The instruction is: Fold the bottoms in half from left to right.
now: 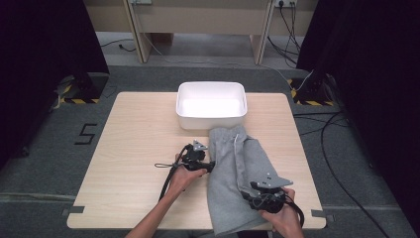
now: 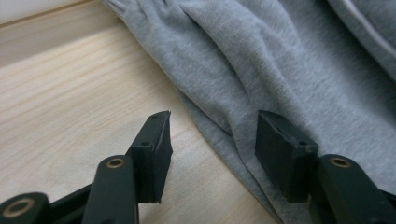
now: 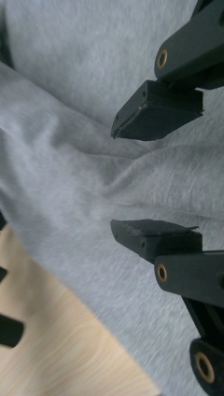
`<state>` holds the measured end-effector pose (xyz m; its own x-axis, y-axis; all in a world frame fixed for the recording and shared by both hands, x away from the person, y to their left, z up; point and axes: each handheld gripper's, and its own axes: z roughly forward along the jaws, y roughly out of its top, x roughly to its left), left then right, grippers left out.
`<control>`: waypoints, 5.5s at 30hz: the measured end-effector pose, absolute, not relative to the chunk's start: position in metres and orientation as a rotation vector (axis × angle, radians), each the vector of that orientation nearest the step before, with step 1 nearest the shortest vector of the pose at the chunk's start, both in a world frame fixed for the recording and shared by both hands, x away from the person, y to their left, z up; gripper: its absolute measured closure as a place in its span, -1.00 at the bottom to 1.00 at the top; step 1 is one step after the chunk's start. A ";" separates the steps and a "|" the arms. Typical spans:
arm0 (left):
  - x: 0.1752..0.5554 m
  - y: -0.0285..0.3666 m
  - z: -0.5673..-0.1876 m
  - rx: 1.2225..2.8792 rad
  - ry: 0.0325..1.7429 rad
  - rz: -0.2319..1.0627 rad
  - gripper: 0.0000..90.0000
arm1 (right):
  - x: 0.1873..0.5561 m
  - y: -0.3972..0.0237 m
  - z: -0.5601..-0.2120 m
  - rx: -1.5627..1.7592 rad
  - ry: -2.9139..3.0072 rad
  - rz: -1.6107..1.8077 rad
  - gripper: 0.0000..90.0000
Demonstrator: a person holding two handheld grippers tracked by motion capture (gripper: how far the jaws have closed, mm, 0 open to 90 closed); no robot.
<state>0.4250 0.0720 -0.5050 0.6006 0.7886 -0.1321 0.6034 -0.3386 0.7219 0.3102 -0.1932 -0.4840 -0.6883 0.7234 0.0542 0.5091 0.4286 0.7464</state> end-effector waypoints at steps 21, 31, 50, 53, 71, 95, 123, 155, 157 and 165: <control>0.417 0.063 -0.510 2.140 1.018 0.472 -0.08 | 0.310 -0.207 -0.484 1.006 2.431 1.082 0.89; 0.417 0.068 -0.510 2.147 1.012 0.486 -0.07 | 0.308 -0.250 -0.475 1.146 2.336 1.192 0.87; 0.421 0.098 -0.511 2.118 1.069 0.452 -0.05 | 0.306 -0.249 -0.484 1.173 2.355 1.173 0.67; 0.421 0.100 -0.511 2.119 1.069 0.448 -0.05 | 0.305 -0.242 -0.484 1.146 2.384 1.161 0.73; 0.420 0.105 -0.511 2.121 1.075 0.460 -0.05 | 0.289 -0.273 -0.488 1.179 2.368 1.068 1.00; 0.418 0.136 -0.509 2.100 1.135 0.489 -0.09 | 0.299 -0.225 -0.491 1.089 2.450 1.105 0.60; 0.358 0.163 -0.513 1.964 1.177 0.353 -0.42 | 0.417 -0.164 -0.477 1.128 2.385 1.187 0.62; 0.349 0.142 -0.521 2.047 1.093 0.475 -0.43 | 0.387 -0.217 -0.476 1.206 2.346 1.041 0.06; 0.349 0.142 -0.521 2.046 1.094 0.475 -0.43 | 0.374 -0.218 -0.481 1.189 2.364 1.029 0.04; 0.347 0.146 -0.521 2.043 1.097 0.476 -0.44 | 0.349 -0.225 -0.504 1.196 2.401 0.967 0.04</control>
